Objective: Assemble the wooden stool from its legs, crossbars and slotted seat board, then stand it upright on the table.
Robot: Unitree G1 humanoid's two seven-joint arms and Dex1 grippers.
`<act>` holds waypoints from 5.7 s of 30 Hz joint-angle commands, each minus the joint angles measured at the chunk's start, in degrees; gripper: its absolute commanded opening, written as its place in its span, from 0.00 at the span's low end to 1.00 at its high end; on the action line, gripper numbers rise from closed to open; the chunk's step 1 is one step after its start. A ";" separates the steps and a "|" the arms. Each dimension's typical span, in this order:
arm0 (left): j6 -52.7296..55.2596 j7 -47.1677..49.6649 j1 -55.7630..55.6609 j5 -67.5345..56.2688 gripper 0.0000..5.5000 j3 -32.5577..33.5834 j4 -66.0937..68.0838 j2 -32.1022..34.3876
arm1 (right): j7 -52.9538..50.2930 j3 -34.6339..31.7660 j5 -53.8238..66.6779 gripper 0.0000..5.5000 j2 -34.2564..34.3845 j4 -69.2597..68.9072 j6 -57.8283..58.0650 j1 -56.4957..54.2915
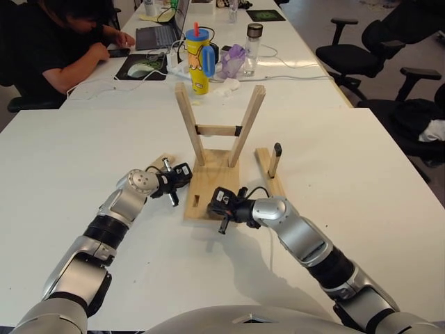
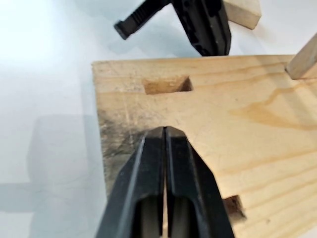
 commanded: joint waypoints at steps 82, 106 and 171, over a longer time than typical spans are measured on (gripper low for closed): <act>42.73 6.96 -8.12 -78.75 0.90 38.96 -23.03 -3.22 | -8.86 -48.05 86.71 0.37 -4.30 -12.86 16.14 1.08; 49.16 5.94 -8.41 -91.62 0.58 38.27 -24.04 3.16 | -2.70 -43.08 89.45 0.37 -13.25 -12.40 16.04 3.18; 24.07 -15.01 1.05 -50.11 0.37 29.24 -19.38 12.93 | 1.29 -16.08 -4.75 0.71 -17.24 13.26 -40.60 8.43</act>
